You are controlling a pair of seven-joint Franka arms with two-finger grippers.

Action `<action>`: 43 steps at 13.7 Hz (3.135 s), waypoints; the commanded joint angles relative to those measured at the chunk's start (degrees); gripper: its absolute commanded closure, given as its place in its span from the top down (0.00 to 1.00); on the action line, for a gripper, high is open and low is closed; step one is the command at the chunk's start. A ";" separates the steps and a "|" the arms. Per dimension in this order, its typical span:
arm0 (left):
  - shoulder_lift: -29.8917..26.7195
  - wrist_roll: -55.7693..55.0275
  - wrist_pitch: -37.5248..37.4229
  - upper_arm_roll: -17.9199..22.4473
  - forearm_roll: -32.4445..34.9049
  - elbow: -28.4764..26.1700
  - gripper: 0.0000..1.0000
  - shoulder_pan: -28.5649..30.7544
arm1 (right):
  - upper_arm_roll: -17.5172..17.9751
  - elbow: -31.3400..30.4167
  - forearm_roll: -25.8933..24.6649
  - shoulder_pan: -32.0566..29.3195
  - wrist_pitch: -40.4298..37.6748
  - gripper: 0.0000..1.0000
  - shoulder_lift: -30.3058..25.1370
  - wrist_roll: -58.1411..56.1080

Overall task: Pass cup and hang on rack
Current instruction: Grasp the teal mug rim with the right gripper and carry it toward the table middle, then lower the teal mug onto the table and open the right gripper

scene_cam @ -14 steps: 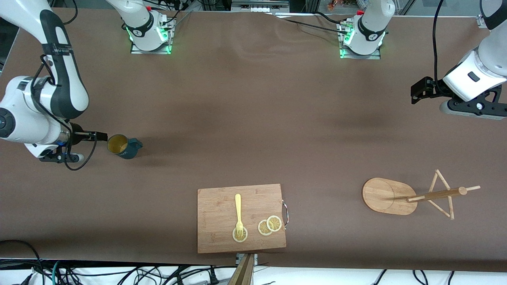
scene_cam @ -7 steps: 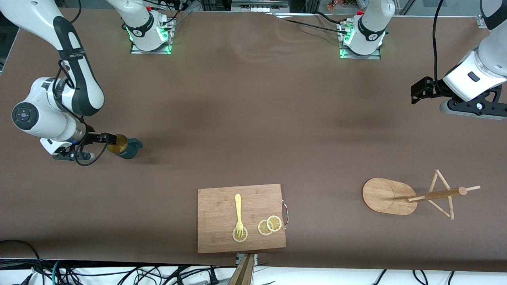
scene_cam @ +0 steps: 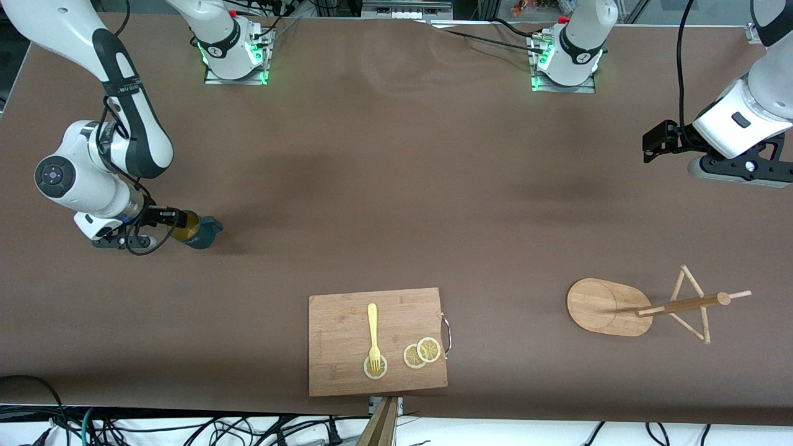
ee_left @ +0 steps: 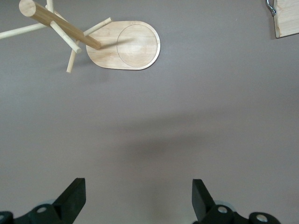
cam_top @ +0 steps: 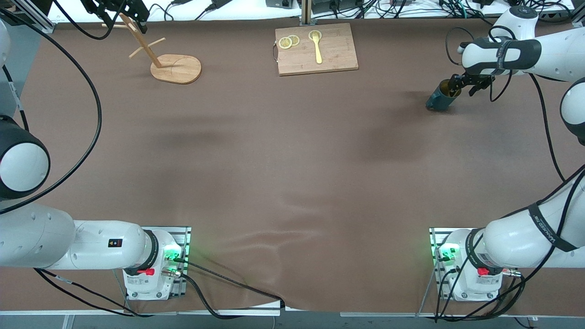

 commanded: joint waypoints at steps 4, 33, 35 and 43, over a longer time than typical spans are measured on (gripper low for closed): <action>-0.18 -0.02 -0.91 -0.02 -1.37 0.62 1.00 0.14 | 0.47 -0.91 2.71 -0.27 0.73 0.00 -0.67 -0.64; 0.09 -0.02 -0.91 -0.02 -1.37 0.80 1.00 0.14 | 7.76 41.27 4.75 42.88 -5.25 0.00 23.32 78.72; 0.09 -0.11 -0.82 -0.02 -1.37 0.80 1.00 0.14 | 7.76 43.99 4.66 45.07 -5.42 0.00 24.90 79.08; 0.09 -0.11 -0.91 -0.10 -1.28 0.62 1.00 0.14 | 7.85 47.08 4.83 50.44 -4.98 0.00 28.68 84.61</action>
